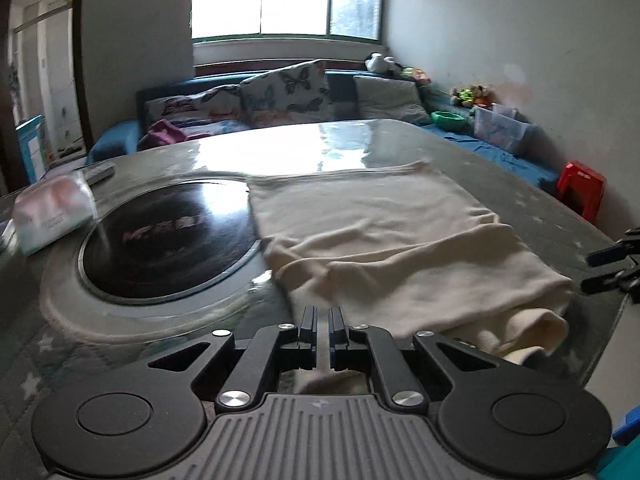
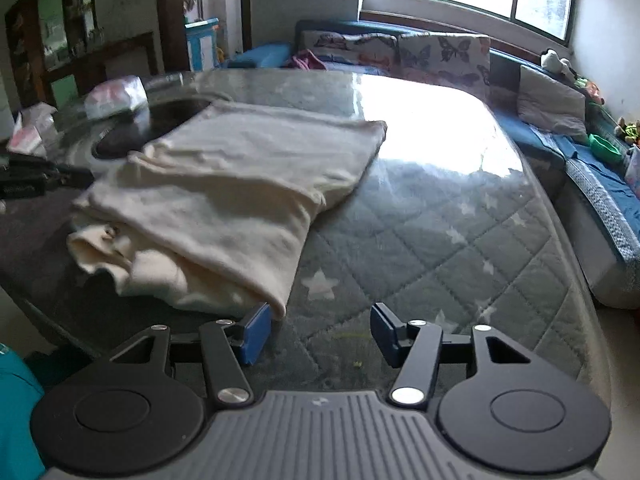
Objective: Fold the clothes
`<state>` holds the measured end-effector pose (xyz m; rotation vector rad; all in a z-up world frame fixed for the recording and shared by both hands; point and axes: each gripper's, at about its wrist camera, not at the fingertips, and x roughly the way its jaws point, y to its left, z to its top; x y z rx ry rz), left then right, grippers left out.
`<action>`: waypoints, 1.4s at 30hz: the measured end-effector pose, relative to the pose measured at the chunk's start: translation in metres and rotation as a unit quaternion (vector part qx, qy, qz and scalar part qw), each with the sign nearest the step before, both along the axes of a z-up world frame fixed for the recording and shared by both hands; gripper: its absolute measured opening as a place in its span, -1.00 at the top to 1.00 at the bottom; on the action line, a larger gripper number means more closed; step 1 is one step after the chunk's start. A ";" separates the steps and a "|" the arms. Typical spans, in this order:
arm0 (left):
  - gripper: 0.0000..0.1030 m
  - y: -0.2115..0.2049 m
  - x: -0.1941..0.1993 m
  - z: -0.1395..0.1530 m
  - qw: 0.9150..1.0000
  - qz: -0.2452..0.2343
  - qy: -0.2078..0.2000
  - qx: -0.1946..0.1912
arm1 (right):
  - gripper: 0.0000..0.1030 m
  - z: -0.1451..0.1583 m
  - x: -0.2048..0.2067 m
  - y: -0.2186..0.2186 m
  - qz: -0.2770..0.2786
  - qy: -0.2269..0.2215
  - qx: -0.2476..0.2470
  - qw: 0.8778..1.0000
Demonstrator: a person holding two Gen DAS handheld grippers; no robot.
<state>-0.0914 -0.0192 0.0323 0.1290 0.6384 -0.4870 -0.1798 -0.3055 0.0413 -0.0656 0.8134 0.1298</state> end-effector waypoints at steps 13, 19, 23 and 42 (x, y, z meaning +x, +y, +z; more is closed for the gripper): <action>0.87 -0.050 0.029 -0.004 0.998 -0.063 0.009 -0.031 | 0.47 0.001 0.073 0.015 0.046 -0.047 0.053 0.996; 0.87 -0.040 0.043 -0.020 0.999 -0.039 0.029 -0.024 | 0.58 -0.022 0.091 0.004 0.025 -0.024 0.056 0.998; 0.87 -0.034 0.041 -0.015 0.999 -0.040 0.023 -0.027 | 0.58 -0.014 0.087 0.002 0.023 -0.032 0.044 0.998; 0.43 -0.013 -0.012 -0.003 0.990 -0.135 -0.017 0.037 | 0.55 -0.001 0.065 0.025 0.102 -0.020 0.021 0.994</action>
